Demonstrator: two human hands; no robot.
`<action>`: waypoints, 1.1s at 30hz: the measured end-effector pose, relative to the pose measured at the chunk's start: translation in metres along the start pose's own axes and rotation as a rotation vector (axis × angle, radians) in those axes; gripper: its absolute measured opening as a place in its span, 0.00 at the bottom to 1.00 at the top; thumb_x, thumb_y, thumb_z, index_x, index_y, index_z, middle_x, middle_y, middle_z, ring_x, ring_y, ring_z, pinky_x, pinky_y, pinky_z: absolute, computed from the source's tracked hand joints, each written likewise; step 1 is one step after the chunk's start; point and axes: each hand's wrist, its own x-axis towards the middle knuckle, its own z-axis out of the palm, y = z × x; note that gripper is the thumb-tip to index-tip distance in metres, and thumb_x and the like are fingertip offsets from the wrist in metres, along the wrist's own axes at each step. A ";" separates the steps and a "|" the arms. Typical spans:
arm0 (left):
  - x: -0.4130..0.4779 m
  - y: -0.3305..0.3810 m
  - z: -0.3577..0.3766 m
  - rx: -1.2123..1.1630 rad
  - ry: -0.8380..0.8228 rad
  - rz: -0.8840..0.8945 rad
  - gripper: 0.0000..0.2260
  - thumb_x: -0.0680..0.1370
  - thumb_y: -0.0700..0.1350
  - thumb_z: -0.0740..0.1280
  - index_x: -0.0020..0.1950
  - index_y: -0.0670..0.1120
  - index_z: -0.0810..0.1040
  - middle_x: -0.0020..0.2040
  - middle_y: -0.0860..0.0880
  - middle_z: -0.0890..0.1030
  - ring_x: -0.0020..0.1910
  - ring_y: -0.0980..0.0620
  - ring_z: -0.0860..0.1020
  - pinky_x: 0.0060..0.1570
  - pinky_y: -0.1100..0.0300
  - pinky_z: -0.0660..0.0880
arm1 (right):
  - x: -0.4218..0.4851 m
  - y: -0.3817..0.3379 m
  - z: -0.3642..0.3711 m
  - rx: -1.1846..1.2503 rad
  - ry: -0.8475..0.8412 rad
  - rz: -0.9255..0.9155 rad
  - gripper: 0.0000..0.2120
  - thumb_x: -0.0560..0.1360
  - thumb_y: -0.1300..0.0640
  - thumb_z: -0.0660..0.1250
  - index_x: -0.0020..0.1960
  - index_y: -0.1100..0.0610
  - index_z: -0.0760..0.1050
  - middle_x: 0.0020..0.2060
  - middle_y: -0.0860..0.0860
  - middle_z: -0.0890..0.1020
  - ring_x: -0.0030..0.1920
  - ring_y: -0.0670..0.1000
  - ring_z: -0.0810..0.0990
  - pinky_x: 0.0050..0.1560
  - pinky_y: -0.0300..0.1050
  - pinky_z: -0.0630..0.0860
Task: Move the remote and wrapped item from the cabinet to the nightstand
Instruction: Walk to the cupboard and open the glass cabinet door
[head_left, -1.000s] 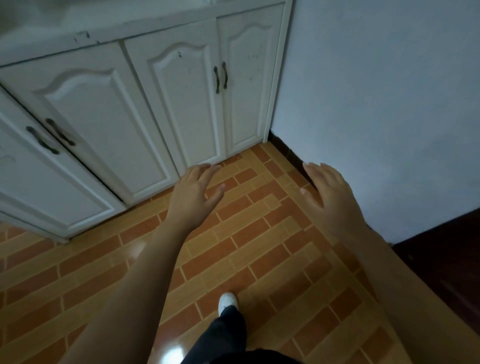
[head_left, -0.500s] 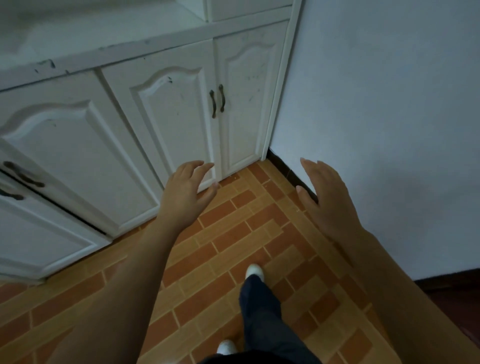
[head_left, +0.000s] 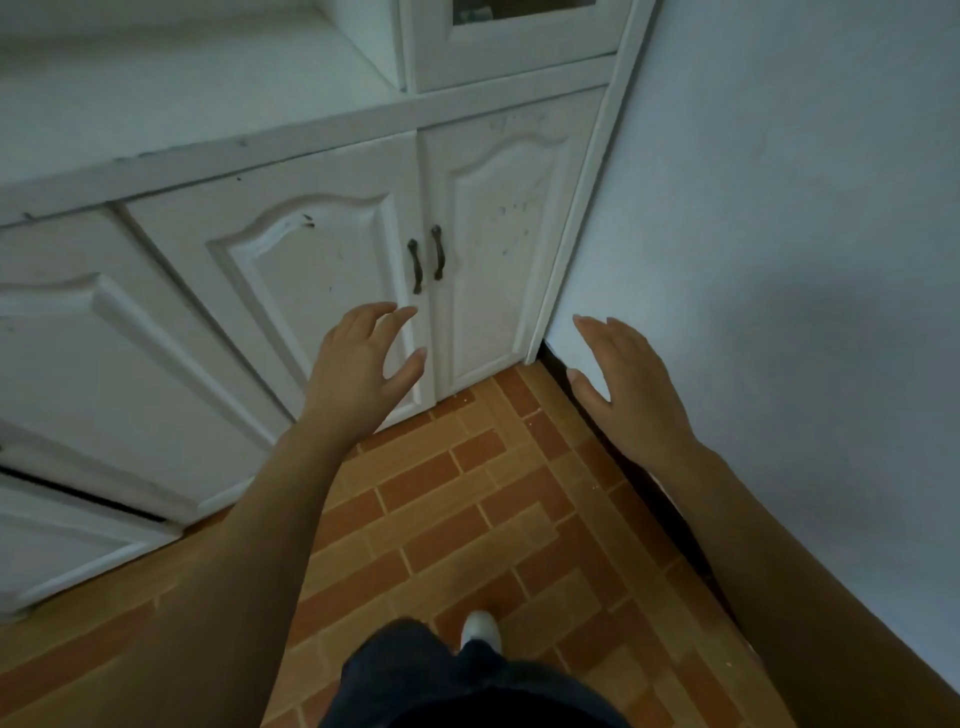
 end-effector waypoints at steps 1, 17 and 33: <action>0.007 -0.003 0.001 -0.003 0.004 -0.005 0.24 0.75 0.56 0.55 0.66 0.45 0.69 0.63 0.41 0.73 0.63 0.43 0.69 0.62 0.46 0.65 | 0.010 0.001 0.003 0.002 -0.011 -0.009 0.24 0.78 0.54 0.59 0.71 0.55 0.59 0.70 0.54 0.65 0.72 0.54 0.58 0.67 0.45 0.51; 0.161 -0.072 0.005 0.027 -0.026 0.138 0.24 0.75 0.57 0.55 0.66 0.46 0.69 0.64 0.41 0.72 0.64 0.42 0.69 0.62 0.45 0.67 | 0.173 -0.001 0.041 -0.031 0.012 -0.032 0.24 0.77 0.52 0.59 0.71 0.56 0.59 0.69 0.55 0.67 0.71 0.56 0.60 0.68 0.50 0.56; 0.238 -0.075 0.002 0.003 0.023 0.220 0.24 0.75 0.56 0.56 0.67 0.46 0.67 0.67 0.41 0.70 0.66 0.42 0.67 0.63 0.47 0.64 | 0.248 0.010 0.030 -0.052 0.116 -0.045 0.27 0.75 0.46 0.52 0.68 0.59 0.64 0.65 0.59 0.72 0.67 0.59 0.68 0.65 0.57 0.66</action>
